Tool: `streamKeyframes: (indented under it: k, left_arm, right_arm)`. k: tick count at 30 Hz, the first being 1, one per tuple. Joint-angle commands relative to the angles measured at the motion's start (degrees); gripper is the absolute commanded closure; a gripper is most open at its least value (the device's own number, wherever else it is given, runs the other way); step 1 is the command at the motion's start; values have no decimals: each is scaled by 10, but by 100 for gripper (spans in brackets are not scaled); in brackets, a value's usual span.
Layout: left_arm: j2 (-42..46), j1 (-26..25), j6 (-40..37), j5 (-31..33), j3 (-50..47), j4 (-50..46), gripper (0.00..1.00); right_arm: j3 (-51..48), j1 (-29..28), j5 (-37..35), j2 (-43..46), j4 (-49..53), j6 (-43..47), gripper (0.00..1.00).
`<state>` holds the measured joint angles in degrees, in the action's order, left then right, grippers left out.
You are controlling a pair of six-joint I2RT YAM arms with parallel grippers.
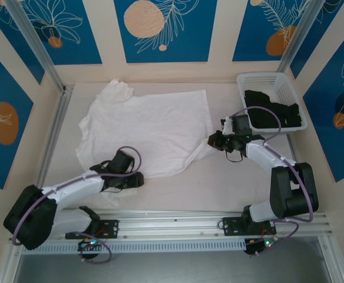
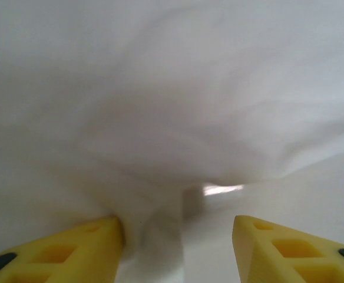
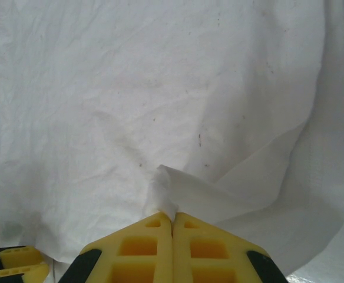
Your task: Fold the inside-out t-shirt
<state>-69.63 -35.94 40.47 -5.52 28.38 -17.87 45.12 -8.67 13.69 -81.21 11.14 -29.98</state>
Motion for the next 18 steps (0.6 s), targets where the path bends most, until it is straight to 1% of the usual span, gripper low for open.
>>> streamKeyframes:
  k: [1,7,8,10,12,14,16,18]
  left_arm:
    - [-56,-10,13,-55,13,71,48]
    - [-169,-17,-9,-84,122,174,48]
    - [-188,-18,-16,-90,147,186,48]
    - [-207,-17,-38,-87,193,178,48]
    - [-199,-17,-62,-67,211,156,46]
    - [-169,-17,-80,-41,200,119,45]
    - [-122,-19,-86,-12,172,65,45]
    - [-59,-35,-83,33,128,3,44]
  right_arm:
    - [-4,2,-5,22,5,13,100]
    - [-9,13,-22,38,11,9,100]
    - [-12,14,-26,40,9,8,100]
    - [-14,17,-28,40,8,7,100]
    - [-14,19,-26,39,9,7,100]
    - [-17,19,-27,42,10,9,100]
    - [-19,20,-30,45,10,11,100]
    - [-21,19,-31,47,11,14,100]
